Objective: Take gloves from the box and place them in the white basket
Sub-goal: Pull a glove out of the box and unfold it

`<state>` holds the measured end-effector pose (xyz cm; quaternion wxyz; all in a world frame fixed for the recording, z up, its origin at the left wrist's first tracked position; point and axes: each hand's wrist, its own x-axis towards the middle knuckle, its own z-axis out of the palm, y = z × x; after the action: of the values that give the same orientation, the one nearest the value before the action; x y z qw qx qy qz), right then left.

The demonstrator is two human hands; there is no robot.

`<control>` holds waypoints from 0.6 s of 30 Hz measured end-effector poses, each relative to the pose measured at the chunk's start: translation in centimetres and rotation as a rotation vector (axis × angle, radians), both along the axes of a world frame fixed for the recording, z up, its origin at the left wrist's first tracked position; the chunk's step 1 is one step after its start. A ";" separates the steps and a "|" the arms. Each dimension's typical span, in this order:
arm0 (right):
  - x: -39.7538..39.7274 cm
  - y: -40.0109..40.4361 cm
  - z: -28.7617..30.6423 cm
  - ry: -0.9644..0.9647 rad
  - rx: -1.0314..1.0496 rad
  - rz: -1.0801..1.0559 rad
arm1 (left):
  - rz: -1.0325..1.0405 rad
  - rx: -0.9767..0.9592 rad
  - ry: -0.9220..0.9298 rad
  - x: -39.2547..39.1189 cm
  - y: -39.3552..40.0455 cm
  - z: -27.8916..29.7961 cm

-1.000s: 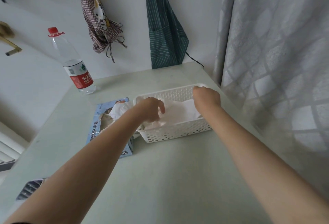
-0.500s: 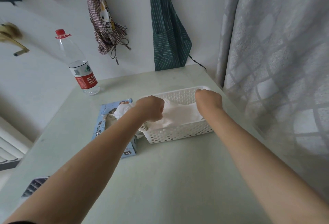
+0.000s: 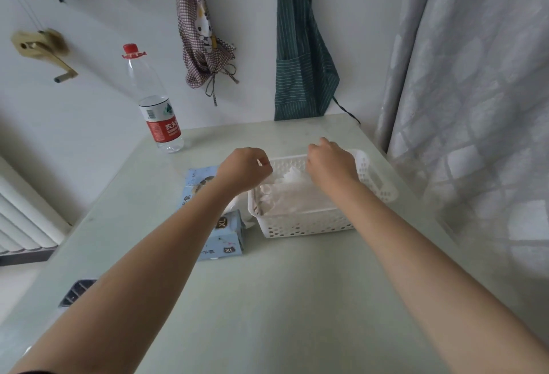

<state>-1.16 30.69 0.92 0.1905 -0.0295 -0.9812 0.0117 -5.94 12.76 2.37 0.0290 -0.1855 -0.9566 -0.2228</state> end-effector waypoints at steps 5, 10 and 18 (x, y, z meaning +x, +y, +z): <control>-1.1 -6.7 0.5 -0.098 -0.229 0.289 | 0.097 -0.109 -0.083 -0.8 -6.7 0.0; -1.5 -11.7 1.0 -0.402 -0.166 0.386 | -0.018 -0.096 -0.310 0.4 -9.8 -0.5; -1.2 -12.8 0.4 -0.393 -0.046 0.333 | 0.069 -0.012 -0.075 -0.2 -11.6 -1.8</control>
<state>-2.32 17.91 1.35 -0.0089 0.1266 -0.9901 0.0591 -6.09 1.19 0.57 -0.0006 -0.1440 -0.9642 -0.2227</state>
